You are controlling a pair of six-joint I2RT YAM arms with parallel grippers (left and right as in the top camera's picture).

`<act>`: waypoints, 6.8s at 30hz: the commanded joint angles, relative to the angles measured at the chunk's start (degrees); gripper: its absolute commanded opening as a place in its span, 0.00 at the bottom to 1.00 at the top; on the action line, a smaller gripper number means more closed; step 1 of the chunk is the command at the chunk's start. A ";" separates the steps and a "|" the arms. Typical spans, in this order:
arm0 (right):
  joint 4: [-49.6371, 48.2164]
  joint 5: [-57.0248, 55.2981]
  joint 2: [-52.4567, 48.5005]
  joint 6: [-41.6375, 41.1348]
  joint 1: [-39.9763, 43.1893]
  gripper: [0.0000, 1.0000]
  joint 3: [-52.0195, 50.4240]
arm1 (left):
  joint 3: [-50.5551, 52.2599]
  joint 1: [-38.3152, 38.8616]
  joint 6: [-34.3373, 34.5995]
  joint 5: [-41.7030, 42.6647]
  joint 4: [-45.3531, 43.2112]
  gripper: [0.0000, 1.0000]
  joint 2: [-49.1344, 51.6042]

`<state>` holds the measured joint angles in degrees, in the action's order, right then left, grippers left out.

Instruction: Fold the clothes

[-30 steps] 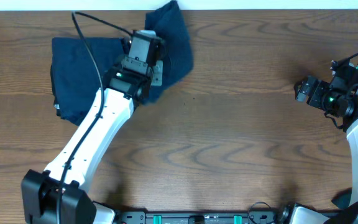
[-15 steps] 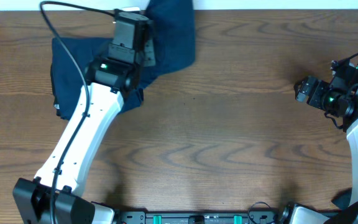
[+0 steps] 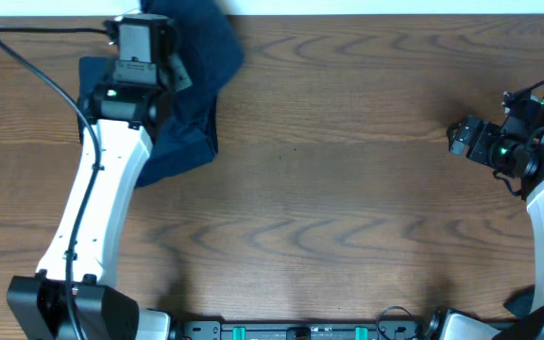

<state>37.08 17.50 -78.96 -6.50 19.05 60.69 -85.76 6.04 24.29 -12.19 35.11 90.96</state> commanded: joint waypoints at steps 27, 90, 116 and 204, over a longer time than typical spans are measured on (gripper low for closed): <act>0.04 -0.15 0.35 0.39 0.26 0.99 0.11 | 2.21 -14.32 1.44 1.57 4.83 0.65 -1.05; 0.04 -0.15 0.35 0.39 0.26 0.99 0.11 | 13.66 -30.21 -8.55 42.10 -9.51 0.06 -1.70; 0.02 -0.15 0.35 0.37 0.26 0.99 0.11 | 13.64 -32.59 -4.04 35.08 -4.17 0.06 -4.35; -37.35 -11.52 77.37 1.68 -30.58 0.99 -50.40 | 13.64 -21.33 -4.07 36.54 -0.42 0.98 -16.15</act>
<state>1.78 7.25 -2.72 -5.37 -11.14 13.26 -71.81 -15.35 20.36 24.01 34.57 74.63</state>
